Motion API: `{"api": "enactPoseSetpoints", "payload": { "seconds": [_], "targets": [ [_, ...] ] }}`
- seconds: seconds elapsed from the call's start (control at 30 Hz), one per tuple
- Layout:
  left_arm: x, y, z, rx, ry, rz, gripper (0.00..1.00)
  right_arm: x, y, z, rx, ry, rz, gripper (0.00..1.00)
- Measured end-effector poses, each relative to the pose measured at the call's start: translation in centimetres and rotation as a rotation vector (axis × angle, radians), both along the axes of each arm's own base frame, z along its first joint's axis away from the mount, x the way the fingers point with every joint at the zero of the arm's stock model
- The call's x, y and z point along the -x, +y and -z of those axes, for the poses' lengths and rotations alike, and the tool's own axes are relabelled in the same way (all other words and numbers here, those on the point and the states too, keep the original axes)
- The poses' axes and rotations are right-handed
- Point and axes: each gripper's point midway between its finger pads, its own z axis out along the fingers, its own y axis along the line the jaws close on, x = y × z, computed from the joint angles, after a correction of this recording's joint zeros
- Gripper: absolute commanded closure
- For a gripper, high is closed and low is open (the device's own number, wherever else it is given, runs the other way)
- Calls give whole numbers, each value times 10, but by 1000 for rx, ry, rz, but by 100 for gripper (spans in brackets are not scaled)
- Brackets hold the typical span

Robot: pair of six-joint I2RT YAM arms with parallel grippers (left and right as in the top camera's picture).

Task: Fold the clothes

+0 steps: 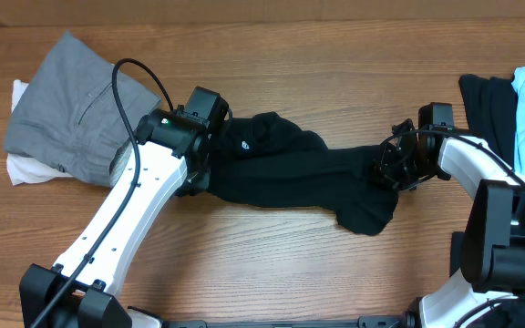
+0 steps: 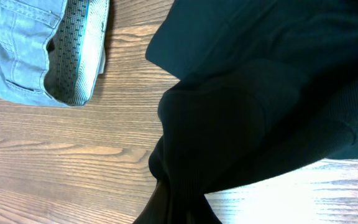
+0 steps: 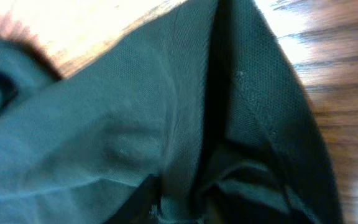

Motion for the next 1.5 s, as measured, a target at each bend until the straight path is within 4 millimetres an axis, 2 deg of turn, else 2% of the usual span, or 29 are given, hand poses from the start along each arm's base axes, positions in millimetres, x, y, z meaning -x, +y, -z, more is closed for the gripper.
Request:
{"api": "enactPoseSetpoints", "payload": {
  "seconds": [0.2,0.47,0.57,0.7,0.8,0.83,0.93,1.07,1.13,1.2,1.3,1.4,1.5],
  "targets": [
    [0,0,0,2,1,0,96,0,2,-10,-14,2,-9,89],
    [0,-1,0,5,2,0,96,-7,-7,-51,51,-73,-5,91],
    [0,-1,0,5,2,0,96,5,-20,-52,128,-22,28,96],
    [0,-1,0,6,3,0,96,24,-36,-49,207,91,113,96],
    [4,-1,-2,6,17,1,96,23,-45,-62,203,75,161,96],
    [4,-1,-6,10,19,2,96,21,-49,-72,199,53,177,96],
    [0,-8,-30,51,-4,5,96,14,-66,-120,193,-63,242,96],
    [-15,-29,-82,174,-102,34,96,14,-87,-207,208,-278,319,96],
    [-21,-40,-105,245,-157,62,96,19,-89,-245,224,-384,326,96],
    [-20,-46,-112,280,-163,74,96,25,-85,-263,227,-433,320,96],
    [-7,-48,-108,300,-102,84,96,39,-76,-265,218,-411,297,96],
    [5,-47,-98,298,-34,82,96,44,-68,-251,206,-336,266,96],
    [14,-46,-77,286,31,75,96,42,-62,-236,198,-274,234,96]
  ]
}}
